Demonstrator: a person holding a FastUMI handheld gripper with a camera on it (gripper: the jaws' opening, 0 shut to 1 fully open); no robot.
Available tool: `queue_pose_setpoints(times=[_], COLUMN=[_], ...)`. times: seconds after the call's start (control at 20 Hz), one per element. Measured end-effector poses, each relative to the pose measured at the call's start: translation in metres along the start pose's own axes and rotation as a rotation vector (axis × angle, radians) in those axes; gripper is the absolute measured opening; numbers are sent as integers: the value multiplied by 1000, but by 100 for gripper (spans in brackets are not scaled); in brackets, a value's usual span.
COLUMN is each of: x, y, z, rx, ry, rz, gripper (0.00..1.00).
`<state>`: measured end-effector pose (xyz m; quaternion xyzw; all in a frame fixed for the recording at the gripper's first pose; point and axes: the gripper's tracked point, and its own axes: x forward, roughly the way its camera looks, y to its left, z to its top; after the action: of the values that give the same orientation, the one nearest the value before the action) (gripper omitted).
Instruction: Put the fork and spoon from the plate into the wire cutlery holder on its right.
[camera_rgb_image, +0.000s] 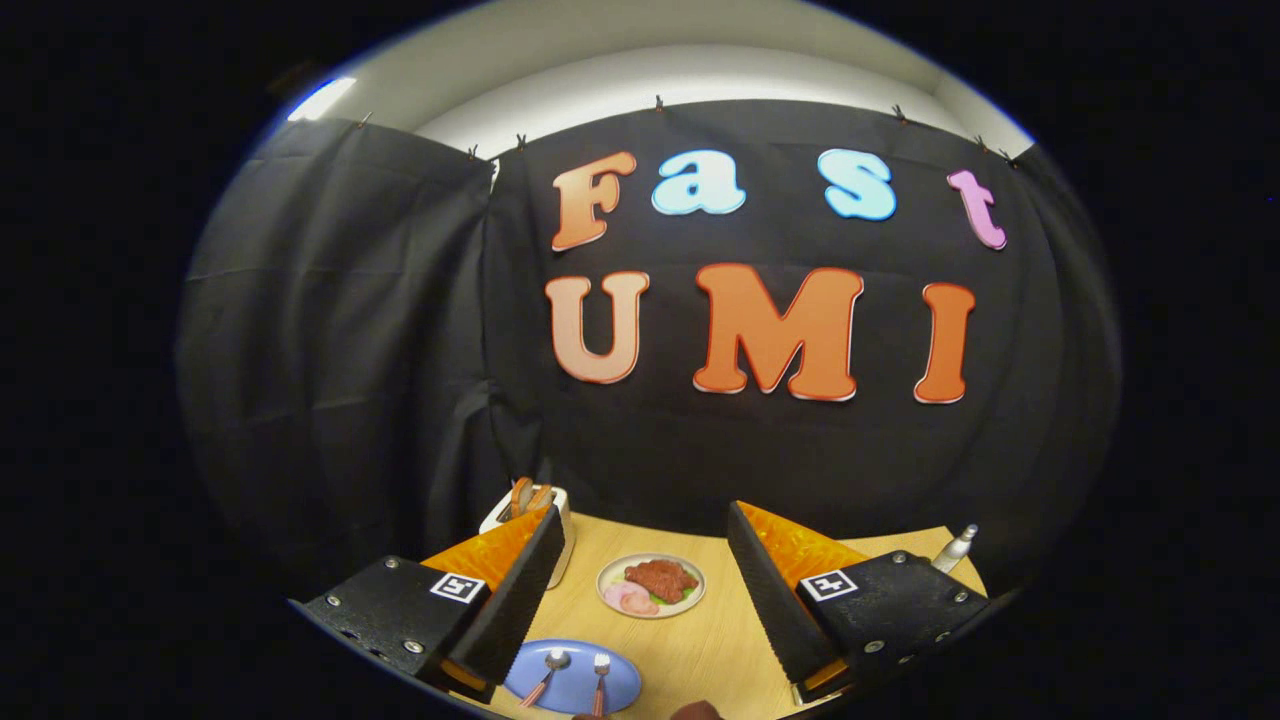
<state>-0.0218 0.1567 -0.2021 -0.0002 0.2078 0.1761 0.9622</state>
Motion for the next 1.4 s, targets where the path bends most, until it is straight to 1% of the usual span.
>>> queue_pose_setpoints(times=[0.15, 0.35, 0.45, 0.65, 0.9, 1.1, 1.2, 1.25, 1.3, 1.35, 1.4], x=[18, 36, 37, 41, 44, 37, 34, 34, 36, 36, 38], y=[21, 50, 58, 67, 72, 63, 61, 58, 54, 52, 49], z=[-59, -134, -173, -239, -300, -340, -353, -359, -364, -368, -372], rx=[27, 152, 182, 157, 79, -3, -24, -42, -63, -80, -90], ry=[192, 446, 581, 782, 975, 1114, 1162, 1177, 1189, 1202, 1219], rz=[66, 156, 183, 192, 195, 165, 154, 141, 128, 115, 100], gripper=[99, 99, 98, 98, 97, 95, 91, 86, 83, 76, 72])
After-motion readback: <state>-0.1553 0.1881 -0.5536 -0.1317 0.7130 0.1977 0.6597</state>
